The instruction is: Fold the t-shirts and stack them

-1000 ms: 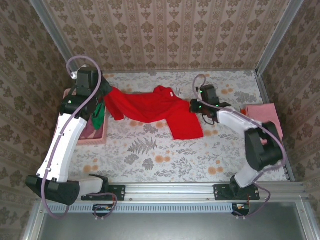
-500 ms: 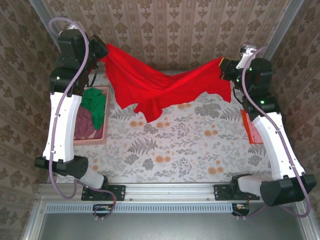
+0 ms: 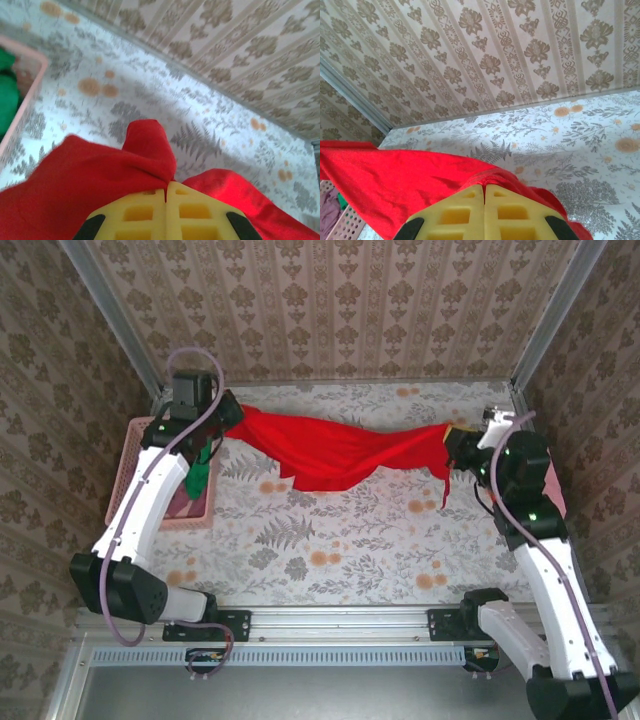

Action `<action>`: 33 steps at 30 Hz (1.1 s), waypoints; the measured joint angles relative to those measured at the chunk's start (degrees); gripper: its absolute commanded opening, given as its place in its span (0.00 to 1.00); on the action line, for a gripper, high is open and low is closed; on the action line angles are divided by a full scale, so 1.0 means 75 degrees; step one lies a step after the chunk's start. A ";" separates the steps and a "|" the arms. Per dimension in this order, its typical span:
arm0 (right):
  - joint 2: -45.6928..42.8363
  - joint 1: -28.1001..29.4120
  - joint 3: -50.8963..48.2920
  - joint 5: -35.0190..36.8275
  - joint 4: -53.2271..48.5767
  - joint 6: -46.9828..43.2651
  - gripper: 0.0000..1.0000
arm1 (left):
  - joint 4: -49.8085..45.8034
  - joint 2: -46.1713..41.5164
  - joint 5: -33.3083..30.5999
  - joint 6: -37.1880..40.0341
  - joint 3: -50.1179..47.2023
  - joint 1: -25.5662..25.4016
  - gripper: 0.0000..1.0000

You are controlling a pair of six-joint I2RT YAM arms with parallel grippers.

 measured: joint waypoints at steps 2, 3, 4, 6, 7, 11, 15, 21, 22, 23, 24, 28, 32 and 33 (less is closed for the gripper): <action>-0.0283 0.0000 -0.0003 0.0000 -0.0032 -0.0052 0.00 | 0.0020 -0.0143 0.0020 -0.0026 -0.0111 -0.0026 0.00; -0.0361 0.0000 -0.0003 0.0009 -0.0029 -0.0096 0.00 | 0.0073 -0.0189 0.0026 -0.0026 -0.0108 -0.0029 0.00; -0.0358 0.0000 0.0000 0.0032 -0.0026 -0.0204 0.00 | 0.0119 -0.0201 0.0023 -0.0023 -0.0055 -0.0041 0.00; -0.0175 -0.0020 0.0000 0.0096 -0.0015 -0.0361 0.00 | 0.0248 -0.0015 0.0020 -0.0012 0.0224 -0.0076 0.00; 0.0055 -0.0055 0.0000 0.0128 0.0032 -0.0434 0.00 | 0.0315 0.0204 0.0020 0.0012 0.0460 -0.0079 0.00; 0.1335 -0.0286 -0.0052 0.0341 0.0460 -0.0548 0.00 | 0.0557 0.1789 0.0038 0.0044 0.1801 -0.0093 0.01; 0.2754 -0.0600 -0.0125 0.0507 0.0915 -0.0539 0.00 | 0.0545 0.3844 0.0213 0.0093 0.3468 -0.0093 0.02; 0.4811 -0.0979 0.0029 0.0557 0.1553 -0.0391 0.00 | -0.0140 0.7236 0.0551 0.0216 0.6985 -0.0137 0.04; 0.5147 -0.1017 0.0125 0.0571 0.1632 -0.0388 0.00 | -0.0262 0.7723 0.0595 0.0230 0.7577 -0.0152 0.05; 0.5511 -0.1055 0.0268 0.0577 0.1693 -0.0370 0.00 | -0.0373 0.8256 0.0653 0.0248 0.8227 -0.0172 0.07; 0.5808 -0.1084 0.0396 0.0580 0.1757 -0.0358 0.00 | -0.0446 0.8623 0.0708 0.0254 0.8679 -0.0172 0.16; 0.6872 -0.1192 0.0903 0.0565 0.2200 -0.0242 0.56 | -0.0466 0.9521 0.1043 0.0297 0.9498 -0.0178 1.00; 0.7134 -0.1236 0.0991 0.0589 0.2594 -0.0254 0.90 | -0.0592 0.9477 0.1099 0.0428 0.9308 -0.0178 1.00; 0.7131 -0.1236 0.0997 0.0618 0.2664 -0.0283 0.95 | -0.0536 0.9270 0.1067 0.0487 0.8967 -0.0178 1.00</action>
